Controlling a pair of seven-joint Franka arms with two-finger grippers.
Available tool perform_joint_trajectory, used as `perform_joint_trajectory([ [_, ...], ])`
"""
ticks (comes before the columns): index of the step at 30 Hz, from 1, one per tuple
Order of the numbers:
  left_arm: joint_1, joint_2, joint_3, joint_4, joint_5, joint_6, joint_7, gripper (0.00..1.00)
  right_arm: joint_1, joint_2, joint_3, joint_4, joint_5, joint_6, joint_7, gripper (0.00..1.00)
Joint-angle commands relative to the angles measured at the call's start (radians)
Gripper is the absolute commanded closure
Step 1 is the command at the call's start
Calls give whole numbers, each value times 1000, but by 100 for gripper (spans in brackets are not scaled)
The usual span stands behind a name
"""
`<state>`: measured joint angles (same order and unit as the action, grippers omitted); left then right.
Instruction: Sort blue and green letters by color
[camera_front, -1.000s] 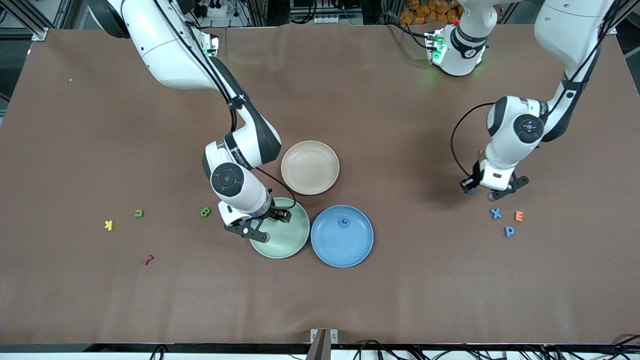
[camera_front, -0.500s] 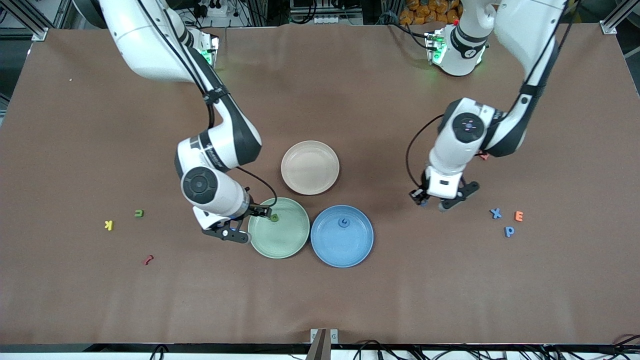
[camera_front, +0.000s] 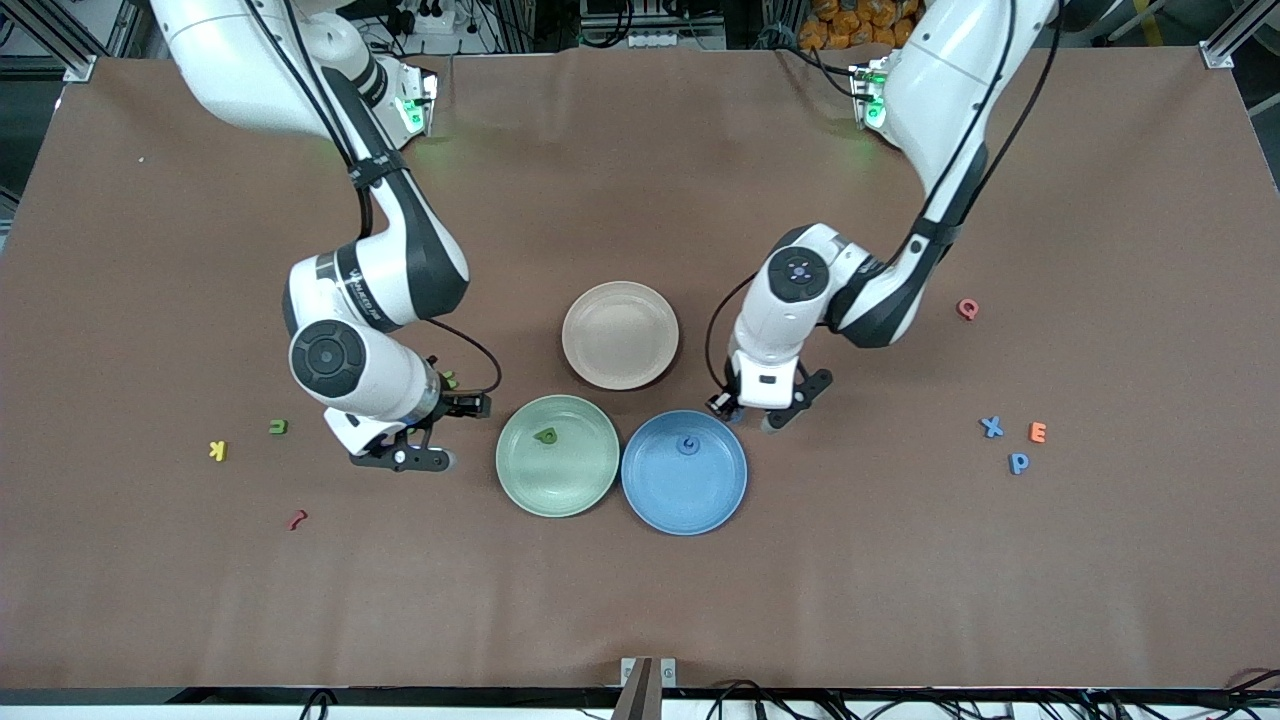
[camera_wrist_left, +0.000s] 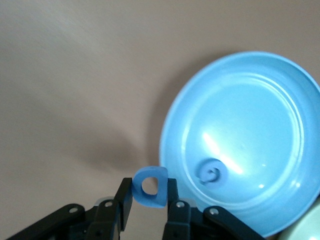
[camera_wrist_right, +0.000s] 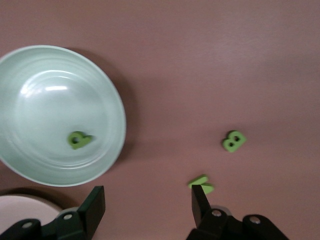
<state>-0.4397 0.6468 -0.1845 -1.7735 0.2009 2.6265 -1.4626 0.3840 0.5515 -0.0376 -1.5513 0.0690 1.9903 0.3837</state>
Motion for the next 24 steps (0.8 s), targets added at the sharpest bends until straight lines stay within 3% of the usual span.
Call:
perform_joint_trajectory([
  [1,-37,47,30,88,-2,-14,-33,96,-20,-61,8,-93,-57,22,-45,22],
  [16,-74,119,54,200,0,-13,-65,96,-73,-87,7,-253,-63,217,-158,22],
  [19,-112,125,95,200,0,-10,-64,88,-83,-81,7,-276,-84,271,-160,22],
  [20,-120,125,105,200,0,-10,-59,79,-88,-76,7,-283,-92,289,-160,22],
  [21,-123,125,109,200,0,-10,-48,63,-91,-73,7,-289,-98,306,-160,22],
  [23,-125,125,111,197,8,-10,-39,17,-97,-61,7,-302,-103,341,-160,22],
  [24,-125,126,111,194,18,-10,-35,3,-99,-58,7,-309,-104,357,-160,22],
])
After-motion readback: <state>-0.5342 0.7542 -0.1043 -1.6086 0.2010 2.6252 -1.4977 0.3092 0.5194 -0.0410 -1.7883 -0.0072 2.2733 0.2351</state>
